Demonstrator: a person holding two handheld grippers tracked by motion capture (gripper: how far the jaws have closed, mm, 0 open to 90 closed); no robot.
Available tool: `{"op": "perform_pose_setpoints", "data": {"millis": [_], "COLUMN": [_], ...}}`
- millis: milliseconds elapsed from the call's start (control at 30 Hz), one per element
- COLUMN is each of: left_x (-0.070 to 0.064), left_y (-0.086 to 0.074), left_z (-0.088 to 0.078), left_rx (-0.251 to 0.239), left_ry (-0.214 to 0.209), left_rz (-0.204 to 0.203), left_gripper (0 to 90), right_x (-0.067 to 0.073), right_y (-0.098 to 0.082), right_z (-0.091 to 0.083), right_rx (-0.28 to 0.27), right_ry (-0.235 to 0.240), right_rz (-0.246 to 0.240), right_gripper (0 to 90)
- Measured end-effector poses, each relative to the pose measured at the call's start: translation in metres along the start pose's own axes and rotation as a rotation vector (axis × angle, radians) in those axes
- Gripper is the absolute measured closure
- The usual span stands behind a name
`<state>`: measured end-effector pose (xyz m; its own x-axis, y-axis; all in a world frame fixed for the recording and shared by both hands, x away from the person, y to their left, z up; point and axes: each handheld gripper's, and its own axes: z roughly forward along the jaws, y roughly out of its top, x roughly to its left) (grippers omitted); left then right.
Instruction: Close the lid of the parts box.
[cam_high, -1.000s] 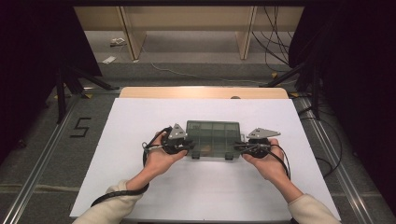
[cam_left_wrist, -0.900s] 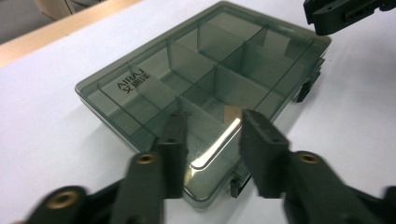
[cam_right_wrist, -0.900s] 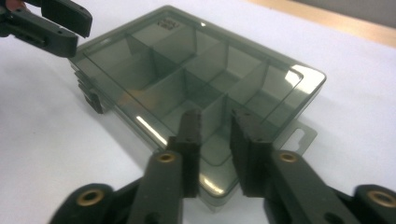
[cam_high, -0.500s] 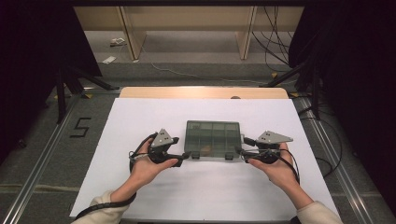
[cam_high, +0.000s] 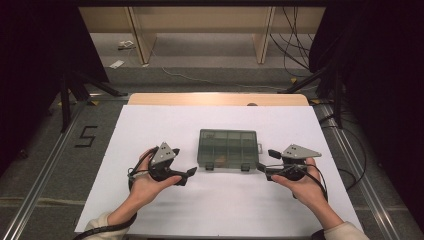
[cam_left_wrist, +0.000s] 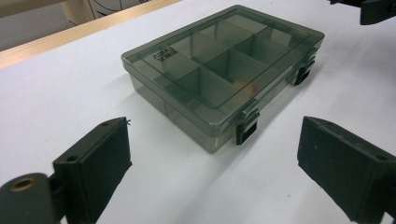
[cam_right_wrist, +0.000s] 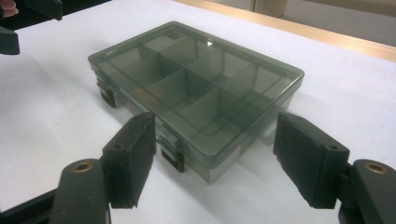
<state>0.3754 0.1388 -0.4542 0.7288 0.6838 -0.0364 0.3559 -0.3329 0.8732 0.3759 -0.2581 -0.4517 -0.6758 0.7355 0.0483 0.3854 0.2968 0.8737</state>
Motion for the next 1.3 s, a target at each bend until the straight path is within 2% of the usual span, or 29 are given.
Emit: {"op": "perform_pose_setpoints", "data": {"millis": [533,1300], "left_x": [0.009,0.012], "left_y": [-0.012,-0.021], "left_z": [-0.015,-0.024], "left_rx": [0.017,0.029], "left_ry": [0.053,0.074], "left_rz": [-0.011,-0.006], "left_gripper": [3.9,3.8], "right_x": [-0.002,-0.003], "right_y": [-0.008,-0.019], "right_z": [-0.008,-0.022], "right_rx": [0.002,0.001], "right_ry": [0.006,-0.002], "right_rz": [0.011,0.022], "right_gripper": [26.0,24.6]}}
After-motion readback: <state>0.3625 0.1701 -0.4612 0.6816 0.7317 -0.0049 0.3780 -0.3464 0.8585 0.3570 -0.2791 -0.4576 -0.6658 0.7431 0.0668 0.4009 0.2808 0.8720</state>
